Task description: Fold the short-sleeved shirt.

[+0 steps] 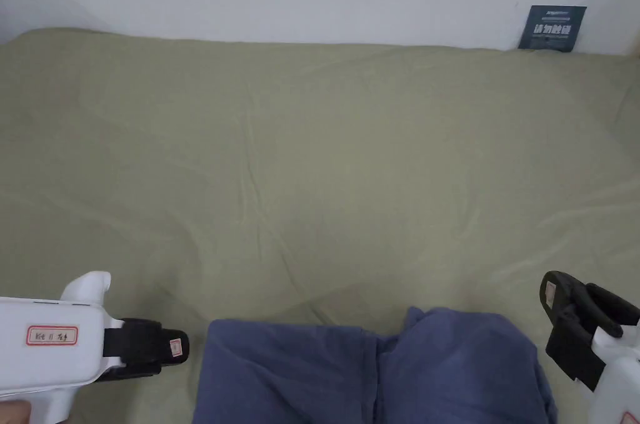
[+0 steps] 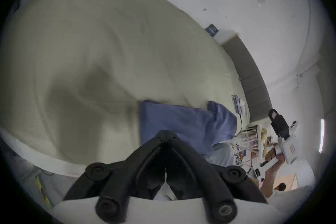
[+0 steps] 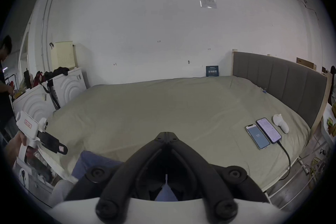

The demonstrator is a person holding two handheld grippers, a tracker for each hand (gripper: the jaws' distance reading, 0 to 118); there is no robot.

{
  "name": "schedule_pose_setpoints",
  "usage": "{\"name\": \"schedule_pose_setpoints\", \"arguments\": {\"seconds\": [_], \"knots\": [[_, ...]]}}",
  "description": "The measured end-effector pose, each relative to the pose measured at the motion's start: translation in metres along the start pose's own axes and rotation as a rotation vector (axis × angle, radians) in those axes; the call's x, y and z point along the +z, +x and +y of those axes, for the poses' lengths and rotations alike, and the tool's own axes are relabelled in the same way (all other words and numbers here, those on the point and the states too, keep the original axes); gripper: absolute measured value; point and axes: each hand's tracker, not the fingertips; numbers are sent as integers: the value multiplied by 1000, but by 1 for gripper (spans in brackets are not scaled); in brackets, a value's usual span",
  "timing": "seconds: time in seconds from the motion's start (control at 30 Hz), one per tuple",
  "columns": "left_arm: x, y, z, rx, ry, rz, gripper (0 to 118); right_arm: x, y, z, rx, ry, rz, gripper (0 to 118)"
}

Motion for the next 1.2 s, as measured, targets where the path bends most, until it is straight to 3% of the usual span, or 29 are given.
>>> {"name": "schedule_pose_setpoints", "arguments": {"seconds": [0.07, 0.1, 0.13, 0.2, 0.23, 0.6, 0.67, 0.7, 0.77, 0.8, 0.87, 0.93, 1.2], "knots": [[-8, -4, -3, 18, -8, -13, 0, -2, -7, 0, 7, -3, 4, 2], [-13, -5, -4, 1, -21, -49, 12, -4, -10, 0, 10, -6, 7, 2], [-19, -7, -4, -10, -34, -99, 39, -5, -13, 0, 12, -11, 13, 2], [-35, -10, -4, 31, -89, -180, 115, -7, -18, -1, 22, -20, 20, 2], [-47, -12, -6, 54, -127, -232, 118, -7, -21, -1, 29, -23, 25, 2], [-107, -34, -5, 180, -149, -506, 114, -7, -22, -1, 48, -38, 24, 2], [-109, -32, -8, 191, -146, -506, 107, -7, -19, 0, 46, -39, 20, 2], [-108, -31, -11, 189, -137, -502, 83, -7, -18, 1, 43, -40, 16, 2], [-111, -29, -13, 187, -134, -347, 20, -6, -15, 1, 35, -38, 13, 2], [-111, -39, -9, 180, -125, -306, 19, -5, -15, 1, 32, -36, 13, 2], [-105, -39, -8, 186, -119, -377, 18, -4, -13, 2, 31, -33, 14, 2], [-95, -26, -7, 129, -112, -312, 17, -3, -13, 2, 34, -28, 14, 2], [-33, -18, -3, 139, -11, -223, 16, 0, -10, 9, 16, 6, 32, 2]]}}
